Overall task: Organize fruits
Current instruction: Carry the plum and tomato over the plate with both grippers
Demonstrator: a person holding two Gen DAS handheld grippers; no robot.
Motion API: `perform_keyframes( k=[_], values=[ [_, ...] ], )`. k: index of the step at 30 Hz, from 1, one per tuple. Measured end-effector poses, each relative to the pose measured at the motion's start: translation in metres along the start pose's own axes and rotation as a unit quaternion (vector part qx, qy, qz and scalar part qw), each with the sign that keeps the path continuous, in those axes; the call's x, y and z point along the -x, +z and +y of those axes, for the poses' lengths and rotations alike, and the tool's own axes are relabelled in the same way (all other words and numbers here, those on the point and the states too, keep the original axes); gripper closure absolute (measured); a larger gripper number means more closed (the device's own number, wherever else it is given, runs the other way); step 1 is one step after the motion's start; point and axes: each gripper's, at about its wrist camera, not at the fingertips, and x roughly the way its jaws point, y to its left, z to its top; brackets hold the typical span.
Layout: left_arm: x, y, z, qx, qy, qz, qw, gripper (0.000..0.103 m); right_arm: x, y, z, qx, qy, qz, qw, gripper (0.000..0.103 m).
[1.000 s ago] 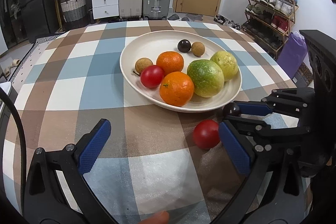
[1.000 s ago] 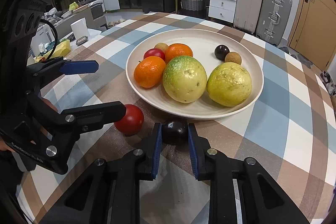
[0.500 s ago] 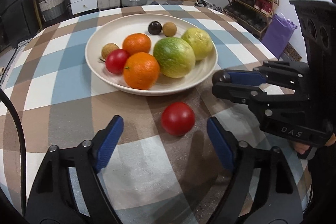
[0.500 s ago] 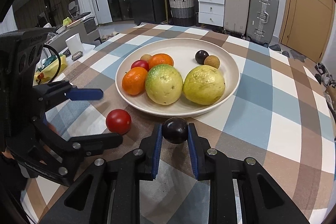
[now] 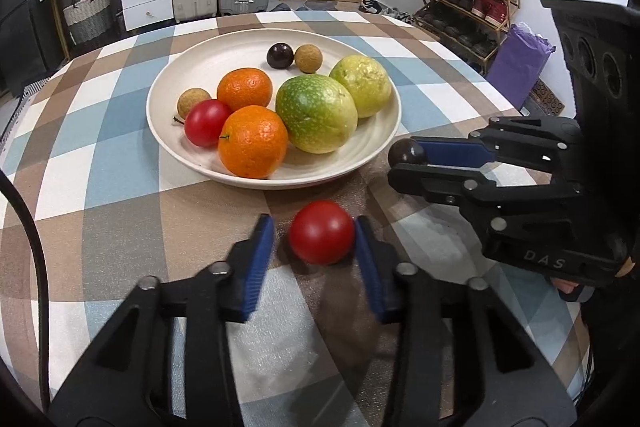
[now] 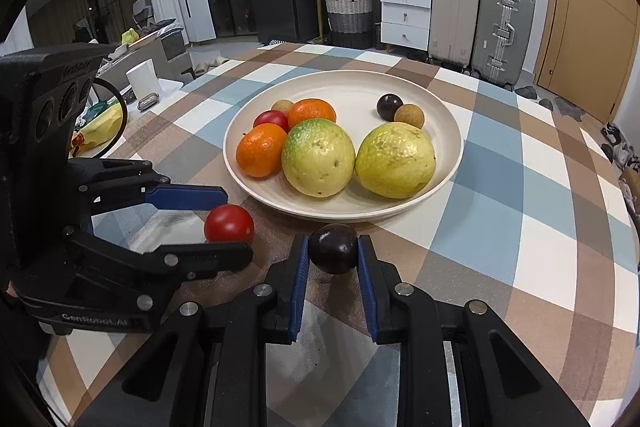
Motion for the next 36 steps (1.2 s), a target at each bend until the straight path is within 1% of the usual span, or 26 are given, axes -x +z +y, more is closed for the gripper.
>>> perform_keyframes(
  k=[1,11,13,15,18,23,28,33,36],
  values=[
    [0.0,0.0,-0.001,-0.001,0.0,-0.001,1.0,0.074,0.0,0.0,0.0,0.0,0.0,0.0,1.0,0.079],
    [0.004,0.0,-0.002,-0.007,-0.002,-0.009,0.9999,0.074,0.001,0.0,-0.002,-0.003,0.0,-0.003,1.0,0.079],
    [0.009,0.001,-0.002,-0.011,0.004,-0.022,0.9997,0.074,0.002,0.001,-0.002,-0.001,0.001,-0.006,1.0,0.079],
    [0.016,0.002,-0.001,-0.01,-0.001,-0.038,0.9992,0.074,0.004,0.002,-0.002,-0.001,0.003,-0.012,1.0,0.079],
    [0.026,0.005,0.003,-0.004,0.001,-0.06,0.9982,0.074,0.008,0.003,-0.003,-0.005,0.008,-0.021,1.0,0.079],
    [0.038,0.007,0.008,0.005,0.005,-0.084,0.9964,0.074,0.019,0.005,-0.005,-0.013,0.027,-0.054,0.998,0.079],
    [0.048,0.009,0.015,0.022,0.019,-0.109,0.9936,0.074,0.029,0.007,-0.005,-0.019,0.023,-0.084,0.996,0.079],
    [0.054,0.011,0.024,0.043,0.036,-0.128,0.9902,0.074,0.032,0.009,-0.009,-0.033,0.011,-0.098,0.995,0.079],
    [0.055,0.013,0.028,0.053,0.042,-0.13,0.9893,0.074,0.032,0.01,-0.012,-0.041,0.006,-0.101,0.994,0.079]
  ],
)
